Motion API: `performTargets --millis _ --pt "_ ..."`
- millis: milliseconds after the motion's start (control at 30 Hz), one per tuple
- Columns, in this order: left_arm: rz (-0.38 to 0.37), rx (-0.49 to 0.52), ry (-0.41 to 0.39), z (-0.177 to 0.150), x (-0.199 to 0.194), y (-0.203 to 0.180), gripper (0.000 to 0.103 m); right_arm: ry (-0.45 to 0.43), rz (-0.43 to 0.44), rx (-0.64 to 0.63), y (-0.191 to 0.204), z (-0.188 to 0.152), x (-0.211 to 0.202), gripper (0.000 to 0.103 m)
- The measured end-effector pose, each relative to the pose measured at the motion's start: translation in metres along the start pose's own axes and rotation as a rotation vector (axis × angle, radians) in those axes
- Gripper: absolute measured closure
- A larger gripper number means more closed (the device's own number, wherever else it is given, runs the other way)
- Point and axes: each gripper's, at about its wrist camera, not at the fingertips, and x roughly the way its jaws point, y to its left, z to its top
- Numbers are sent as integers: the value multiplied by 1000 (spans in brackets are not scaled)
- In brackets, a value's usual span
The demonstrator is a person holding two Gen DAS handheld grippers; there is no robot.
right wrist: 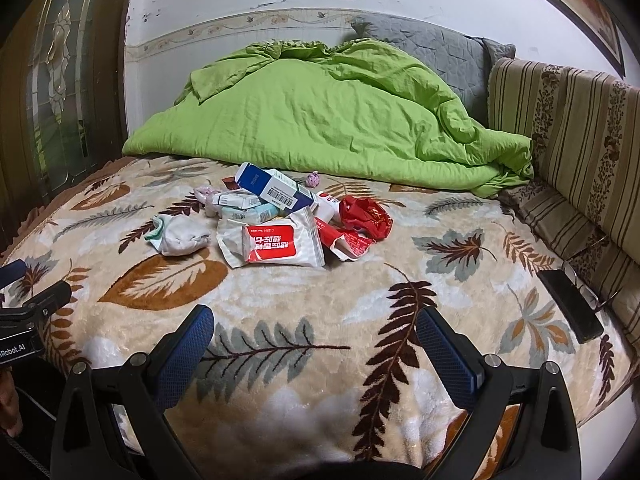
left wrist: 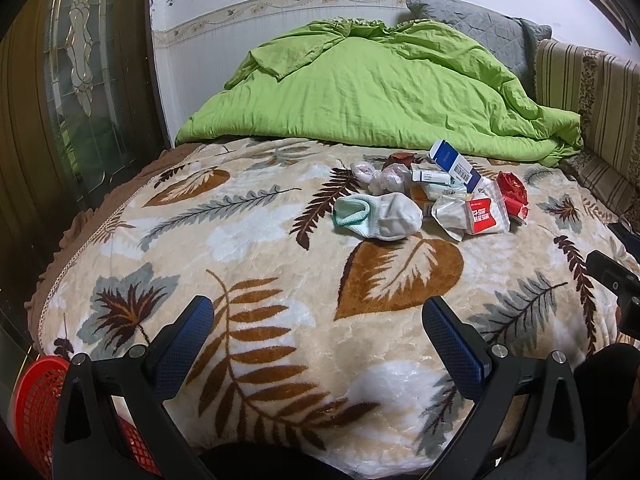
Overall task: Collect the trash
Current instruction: 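Move both tools over the bed toward the pile of trash, then grasp the white sock with the left gripper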
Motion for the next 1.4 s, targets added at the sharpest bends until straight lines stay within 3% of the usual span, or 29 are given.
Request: performTargets --millis 233,500,733,800,900,933,967,1033,1100,1167,1300,1400 --pt "-64 -13 68 5 14 -2 0 10 17 15 -2 1 2 1" --pt "-147 -26 163 39 51 -16 0 49 65 97 -16 0 11 16" --pt "-209 -90 273 74 104 -31 0 69 83 135 -23 -1 15 16" --pt "-210 -109 302 83 122 -35 0 70 87 136 -24 -1 15 16" --pt "-143 -83 322 92 151 -42 0 76 95 140 -25 -1 17 16" --pt "-130 -75 330 92 160 -44 8 78 99 143 -25 -1 17 16" --pt "-125 -66 345 91 169 -45 26 81 104 146 -26 -1 18 16" --pt "-132 -70 391 88 185 -44 35 88 112 150 -26 -1 20 16" --pt "-155 -85 380 86 187 -42 45 95 119 151 -27 -1 22 16" --pt "-185 -83 359 84 181 -40 65 107 134 151 -26 -1 25 16" --pt "-216 -84 312 76 156 -35 75 135 192 177 -29 1 32 17" --pt "-238 -89 284 65 136 -29 79 151 225 226 -38 7 43 26"
